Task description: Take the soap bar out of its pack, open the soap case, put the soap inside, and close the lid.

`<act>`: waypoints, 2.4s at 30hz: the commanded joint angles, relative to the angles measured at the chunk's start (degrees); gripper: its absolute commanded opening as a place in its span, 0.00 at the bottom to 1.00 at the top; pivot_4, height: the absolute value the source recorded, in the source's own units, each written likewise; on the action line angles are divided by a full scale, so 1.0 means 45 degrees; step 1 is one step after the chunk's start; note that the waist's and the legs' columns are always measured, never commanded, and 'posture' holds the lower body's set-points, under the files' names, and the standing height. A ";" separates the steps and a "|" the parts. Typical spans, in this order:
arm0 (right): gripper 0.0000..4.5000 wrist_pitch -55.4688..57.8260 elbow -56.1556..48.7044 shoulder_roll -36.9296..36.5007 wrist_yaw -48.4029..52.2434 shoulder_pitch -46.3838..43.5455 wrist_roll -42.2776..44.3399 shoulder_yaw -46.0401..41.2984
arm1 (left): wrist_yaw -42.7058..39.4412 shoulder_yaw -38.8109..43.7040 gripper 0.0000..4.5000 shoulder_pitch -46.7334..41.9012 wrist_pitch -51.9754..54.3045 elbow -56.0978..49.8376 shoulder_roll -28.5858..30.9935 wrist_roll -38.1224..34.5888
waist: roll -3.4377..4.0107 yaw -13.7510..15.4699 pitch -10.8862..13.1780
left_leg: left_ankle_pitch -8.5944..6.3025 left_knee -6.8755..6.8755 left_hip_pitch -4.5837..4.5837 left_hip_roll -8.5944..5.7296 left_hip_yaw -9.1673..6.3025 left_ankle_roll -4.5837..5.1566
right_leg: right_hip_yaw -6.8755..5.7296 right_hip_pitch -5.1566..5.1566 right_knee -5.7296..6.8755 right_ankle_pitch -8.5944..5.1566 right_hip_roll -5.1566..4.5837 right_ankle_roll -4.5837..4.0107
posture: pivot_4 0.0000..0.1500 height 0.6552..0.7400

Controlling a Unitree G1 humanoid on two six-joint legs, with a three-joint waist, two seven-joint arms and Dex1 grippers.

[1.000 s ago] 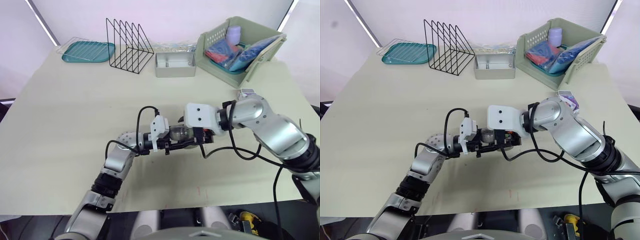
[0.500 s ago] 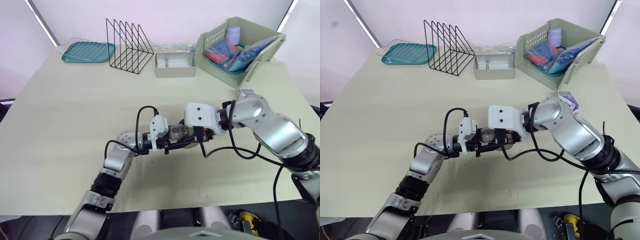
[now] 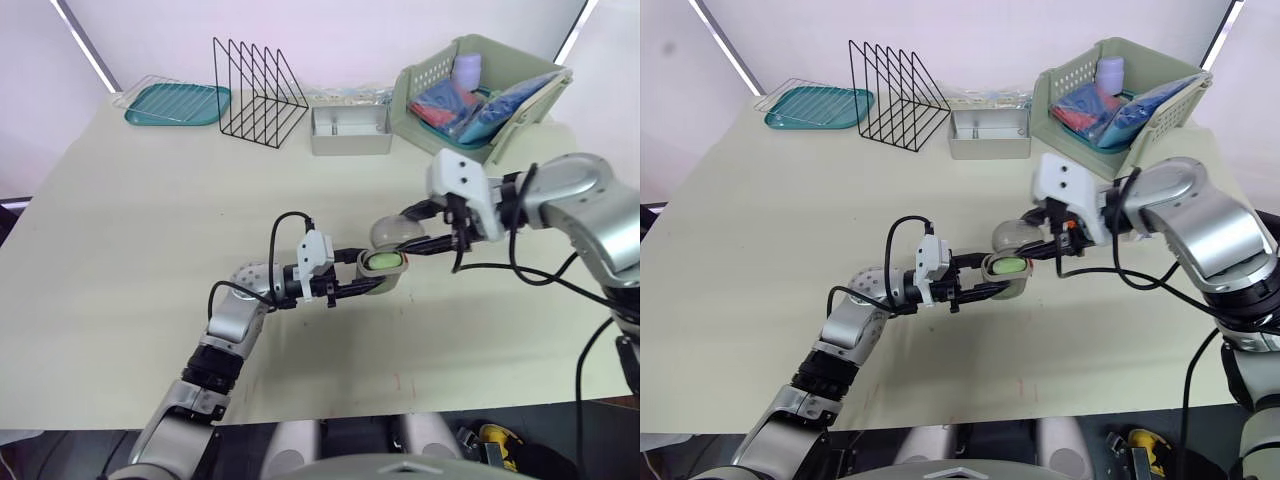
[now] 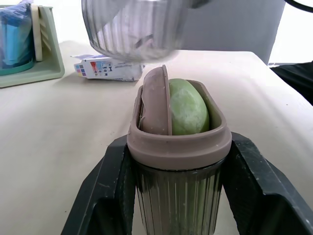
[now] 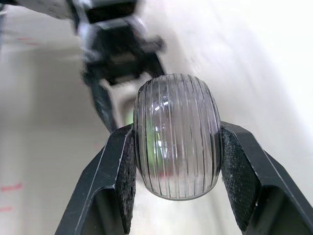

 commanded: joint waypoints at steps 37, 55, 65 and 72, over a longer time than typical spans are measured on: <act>0.98 -0.1761 0.2114 -0.1598 -0.0213 0.2542 -0.2772 0.0198 | -0.0314 0.0220 0.42 0.0190 -0.0193 0.0389 0.0269 0.0372 | 0.0001 -0.0041 0.0001 | -0.0001 0.0000 0.0041 0.0018 0.0094 0.0002 | 0.0066 0.0015 0.0006 0.0000 0.0021 0.0003 | 1.00 1.00; 0.98 0.6226 0.4631 0.0023 -0.0410 -0.3008 -0.2858 0.4063 | -0.0164 0.0217 0.42 0.0084 -0.0177 0.0500 0.0132 0.0466 | 0.0002 0.0035 0.0001 | -0.0001 0.0001 0.0023 0.0009 0.0068 0.0002 | 0.0062 -0.0005 0.0004 0.0001 0.0002 0.0001 | 1.00 1.00; 0.98 0.5775 0.5760 0.0839 -0.1351 -0.3156 -0.2841 0.4123 | -0.0142 0.0198 0.42 0.0199 -0.0133 0.0412 0.0176 0.0495 | 0.0002 0.0014 0.0001 | -0.0001 0.0001 0.0021 0.0004 0.0071 0.0002 | 0.0060 -0.0004 0.0006 0.0002 0.0003 0.0002 | 1.00 1.00; 0.98 0.5337 0.5999 0.0875 -0.1493 -0.3055 -0.2982 0.4297 | -0.0112 0.0179 0.42 0.0222 -0.0110 0.0363 0.0159 0.0503 | 0.0002 0.0008 0.0001 | -0.0001 0.0001 0.0021 0.0003 0.0072 0.0002 | 0.0058 -0.0004 0.0007 0.0002 0.0004 0.0002 | 1.00 1.00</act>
